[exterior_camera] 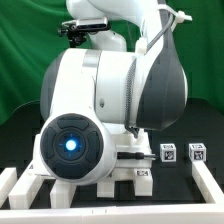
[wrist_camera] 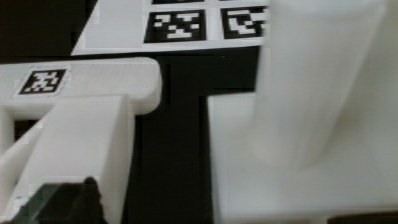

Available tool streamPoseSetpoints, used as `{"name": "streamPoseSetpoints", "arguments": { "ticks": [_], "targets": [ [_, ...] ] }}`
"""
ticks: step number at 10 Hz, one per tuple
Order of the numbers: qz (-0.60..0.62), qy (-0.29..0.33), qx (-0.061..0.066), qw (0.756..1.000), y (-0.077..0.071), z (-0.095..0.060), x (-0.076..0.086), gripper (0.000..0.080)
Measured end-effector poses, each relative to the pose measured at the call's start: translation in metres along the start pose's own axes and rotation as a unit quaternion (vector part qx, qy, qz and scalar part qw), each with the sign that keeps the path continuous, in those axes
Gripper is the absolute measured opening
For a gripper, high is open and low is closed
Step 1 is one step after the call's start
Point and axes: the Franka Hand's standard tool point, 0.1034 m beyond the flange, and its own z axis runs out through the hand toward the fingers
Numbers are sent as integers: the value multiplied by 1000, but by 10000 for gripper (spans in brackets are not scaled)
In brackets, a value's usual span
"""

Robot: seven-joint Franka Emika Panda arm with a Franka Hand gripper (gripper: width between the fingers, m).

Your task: Assemble chair

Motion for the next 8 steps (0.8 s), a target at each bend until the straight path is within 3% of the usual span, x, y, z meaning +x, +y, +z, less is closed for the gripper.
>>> {"name": "streamPoseSetpoints", "arguments": {
  "ticks": [4, 7, 8],
  "targets": [
    [0, 7, 0, 1000, 1, -1, 3, 649],
    [-1, 38, 2, 999, 5, -22, 3, 649],
    [-6, 73, 1, 997, 4, -39, 4, 649]
  ]
}}
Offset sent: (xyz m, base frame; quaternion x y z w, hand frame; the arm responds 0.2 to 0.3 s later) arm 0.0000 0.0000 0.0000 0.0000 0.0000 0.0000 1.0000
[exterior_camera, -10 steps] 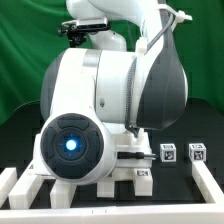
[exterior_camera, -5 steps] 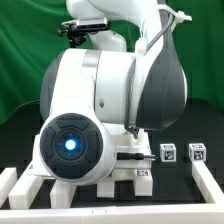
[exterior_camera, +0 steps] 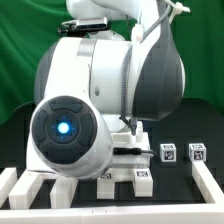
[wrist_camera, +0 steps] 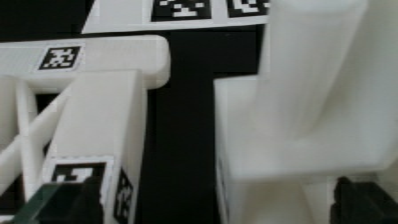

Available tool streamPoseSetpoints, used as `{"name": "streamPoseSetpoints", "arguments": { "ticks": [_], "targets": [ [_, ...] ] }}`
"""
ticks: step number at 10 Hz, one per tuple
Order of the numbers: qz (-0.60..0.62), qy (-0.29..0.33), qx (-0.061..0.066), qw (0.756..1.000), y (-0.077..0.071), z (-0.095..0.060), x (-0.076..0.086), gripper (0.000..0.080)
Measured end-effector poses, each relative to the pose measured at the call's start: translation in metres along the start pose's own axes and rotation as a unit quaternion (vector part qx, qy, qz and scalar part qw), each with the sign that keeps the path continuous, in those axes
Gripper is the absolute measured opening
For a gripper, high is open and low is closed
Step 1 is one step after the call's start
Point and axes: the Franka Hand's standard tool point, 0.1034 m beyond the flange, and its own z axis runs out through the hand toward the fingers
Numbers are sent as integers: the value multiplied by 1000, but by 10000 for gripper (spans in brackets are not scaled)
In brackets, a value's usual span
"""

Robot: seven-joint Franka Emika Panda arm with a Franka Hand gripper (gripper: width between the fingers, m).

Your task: Assemble chair

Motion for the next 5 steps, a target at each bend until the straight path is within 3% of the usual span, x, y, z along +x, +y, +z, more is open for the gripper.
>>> {"name": "streamPoseSetpoints", "arguments": {
  "ticks": [2, 4, 5],
  "targets": [
    [-9, 78, 4, 997, 4, -33, -2, 649],
    [-24, 139, 11, 990, 17, -43, -11, 649],
    [-36, 182, 10, 983, 29, -51, -6, 649]
  ]
}}
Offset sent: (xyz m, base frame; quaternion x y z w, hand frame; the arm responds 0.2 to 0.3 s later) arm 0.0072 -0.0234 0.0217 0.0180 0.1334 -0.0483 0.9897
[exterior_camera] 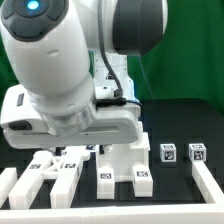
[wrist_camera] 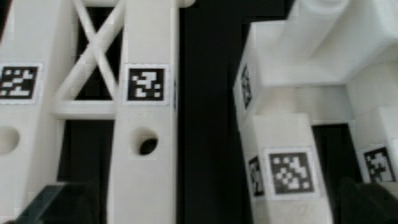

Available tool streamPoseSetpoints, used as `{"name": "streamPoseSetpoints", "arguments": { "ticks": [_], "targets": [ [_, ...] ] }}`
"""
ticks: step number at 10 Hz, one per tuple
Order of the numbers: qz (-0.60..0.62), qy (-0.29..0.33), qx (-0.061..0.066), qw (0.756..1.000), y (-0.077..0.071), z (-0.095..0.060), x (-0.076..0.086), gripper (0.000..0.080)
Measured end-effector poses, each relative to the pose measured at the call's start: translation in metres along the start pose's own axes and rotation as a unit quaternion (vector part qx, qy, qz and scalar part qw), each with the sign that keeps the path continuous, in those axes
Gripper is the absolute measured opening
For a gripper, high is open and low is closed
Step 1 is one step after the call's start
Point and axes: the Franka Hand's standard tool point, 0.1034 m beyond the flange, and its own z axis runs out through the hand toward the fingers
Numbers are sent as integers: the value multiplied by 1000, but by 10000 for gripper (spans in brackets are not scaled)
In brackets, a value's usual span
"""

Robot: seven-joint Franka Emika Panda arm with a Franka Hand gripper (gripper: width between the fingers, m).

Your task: Assemble chair

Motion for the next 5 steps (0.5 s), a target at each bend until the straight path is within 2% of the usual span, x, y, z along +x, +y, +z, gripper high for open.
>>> {"name": "streamPoseSetpoints", "arguments": {
  "ticks": [1, 2, 4, 5],
  "targets": [
    [4, 33, 4, 999, 14, 2, -2, 649],
    [12, 73, 10, 997, 21, 12, -1, 649],
    [26, 154, 9, 988, 23, 23, 4, 649],
    [28, 163, 8, 986, 24, 23, 1, 649]
  ]
}}
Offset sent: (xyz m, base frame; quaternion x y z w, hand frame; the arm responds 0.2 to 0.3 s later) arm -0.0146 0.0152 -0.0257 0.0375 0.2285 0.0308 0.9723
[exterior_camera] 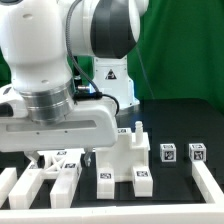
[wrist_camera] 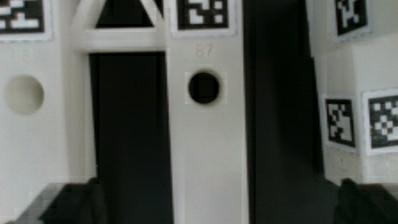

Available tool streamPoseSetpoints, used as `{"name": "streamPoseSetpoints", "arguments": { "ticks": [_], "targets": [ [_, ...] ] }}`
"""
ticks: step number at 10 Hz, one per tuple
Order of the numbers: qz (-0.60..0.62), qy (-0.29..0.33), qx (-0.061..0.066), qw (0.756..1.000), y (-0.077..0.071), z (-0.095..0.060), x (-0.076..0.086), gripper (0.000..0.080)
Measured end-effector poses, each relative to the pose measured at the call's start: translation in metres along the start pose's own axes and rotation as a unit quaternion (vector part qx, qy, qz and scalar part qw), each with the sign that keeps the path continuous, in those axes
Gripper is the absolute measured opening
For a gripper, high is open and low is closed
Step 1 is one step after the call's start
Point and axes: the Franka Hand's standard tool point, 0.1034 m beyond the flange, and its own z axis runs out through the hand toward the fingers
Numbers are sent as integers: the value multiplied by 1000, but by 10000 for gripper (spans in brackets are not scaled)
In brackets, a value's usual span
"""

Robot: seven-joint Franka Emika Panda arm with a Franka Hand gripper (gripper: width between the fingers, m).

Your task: Assemble chair

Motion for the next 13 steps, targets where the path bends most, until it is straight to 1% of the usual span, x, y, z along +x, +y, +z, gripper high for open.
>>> {"name": "streamPoseSetpoints", "arguments": {
  "ticks": [3, 4, 5, 8, 9, 11, 13],
  "targets": [
    [-9, -2, 1, 1000, 1, 2, 1, 649],
    [-30, 10, 15, 999, 4, 5, 1, 649],
    [-26, 15, 16, 999, 8, 10, 0, 649],
    [-25, 17, 13, 999, 7, 21, -5, 649],
    [-25, 20, 10, 999, 7, 25, -4, 649],
    [-24, 22, 8, 999, 3, 32, -2, 649],
    [-25, 24, 5, 999, 0, 44, 0, 649]
  ]
}}
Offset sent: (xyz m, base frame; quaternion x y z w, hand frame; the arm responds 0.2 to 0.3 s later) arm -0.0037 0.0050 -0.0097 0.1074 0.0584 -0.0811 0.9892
